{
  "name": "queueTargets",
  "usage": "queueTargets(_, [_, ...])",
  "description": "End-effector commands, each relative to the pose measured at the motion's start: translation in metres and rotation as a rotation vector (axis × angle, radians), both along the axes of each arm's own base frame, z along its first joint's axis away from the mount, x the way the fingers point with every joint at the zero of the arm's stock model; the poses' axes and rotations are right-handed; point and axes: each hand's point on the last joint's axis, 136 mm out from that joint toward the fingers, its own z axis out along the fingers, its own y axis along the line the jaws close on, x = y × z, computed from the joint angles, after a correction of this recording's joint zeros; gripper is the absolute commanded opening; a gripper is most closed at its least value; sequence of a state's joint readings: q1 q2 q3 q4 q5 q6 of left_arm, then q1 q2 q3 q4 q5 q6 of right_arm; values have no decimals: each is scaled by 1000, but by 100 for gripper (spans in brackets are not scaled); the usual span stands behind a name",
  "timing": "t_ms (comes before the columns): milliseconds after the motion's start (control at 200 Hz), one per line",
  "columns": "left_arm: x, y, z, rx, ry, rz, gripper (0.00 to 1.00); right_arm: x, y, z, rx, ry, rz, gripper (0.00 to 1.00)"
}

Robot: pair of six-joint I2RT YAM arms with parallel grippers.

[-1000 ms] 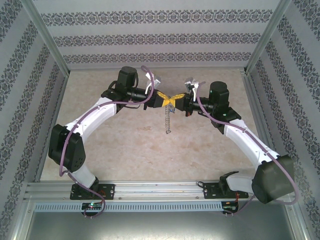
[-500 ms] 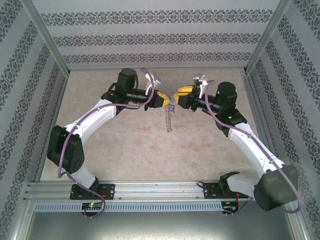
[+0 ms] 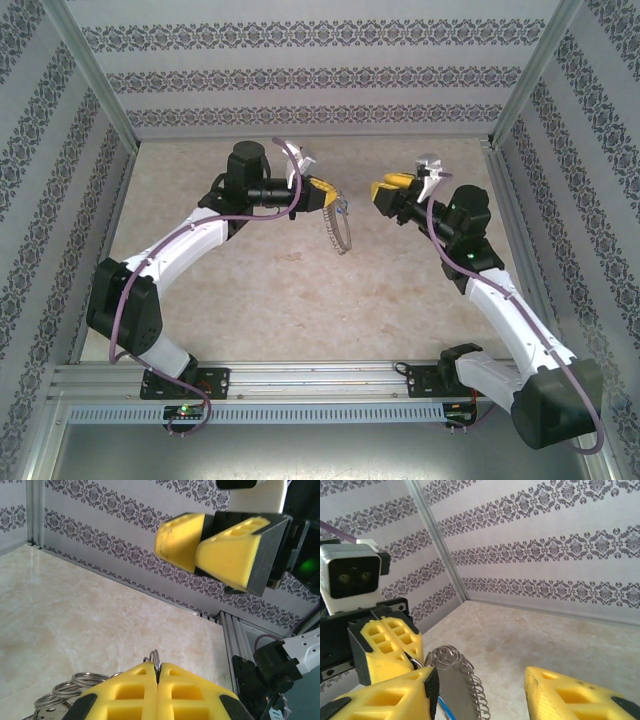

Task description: Put the keys on the keyring

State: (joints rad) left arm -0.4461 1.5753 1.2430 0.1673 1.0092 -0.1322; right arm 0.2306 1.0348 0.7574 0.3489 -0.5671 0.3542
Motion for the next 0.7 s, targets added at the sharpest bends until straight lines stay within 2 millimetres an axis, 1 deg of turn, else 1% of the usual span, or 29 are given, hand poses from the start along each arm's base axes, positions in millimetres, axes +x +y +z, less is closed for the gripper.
queueTargets(0, [-9, -3, 37, -97, -91, -9, 0, 1, -4, 1, 27, -28, -17, 51])
queueTargets(120, [-13, -4, 41, -136, -86, -33, 0, -3, 4, -10, 34, -22, 37, 53])
queueTargets(230, [-17, -5, 46, -168, -82, -64, 0, -11, 17, -18, 32, -27, 110, 55])
queueTargets(335, [-21, -6, 49, -199, -83, -93, 0, -24, 33, -20, 19, -50, 186, 55])
queueTargets(435, [-24, -7, 54, -225, -78, -121, 0, -32, 45, -23, 4, -57, 237, 55])
queueTargets(540, [-27, -8, 57, -241, -66, -151, 0, -33, 53, -25, -7, -56, 254, 55])
queueTargets(694, [-32, -8, 60, -250, -57, -179, 0, -27, 56, -23, -11, -61, 249, 54])
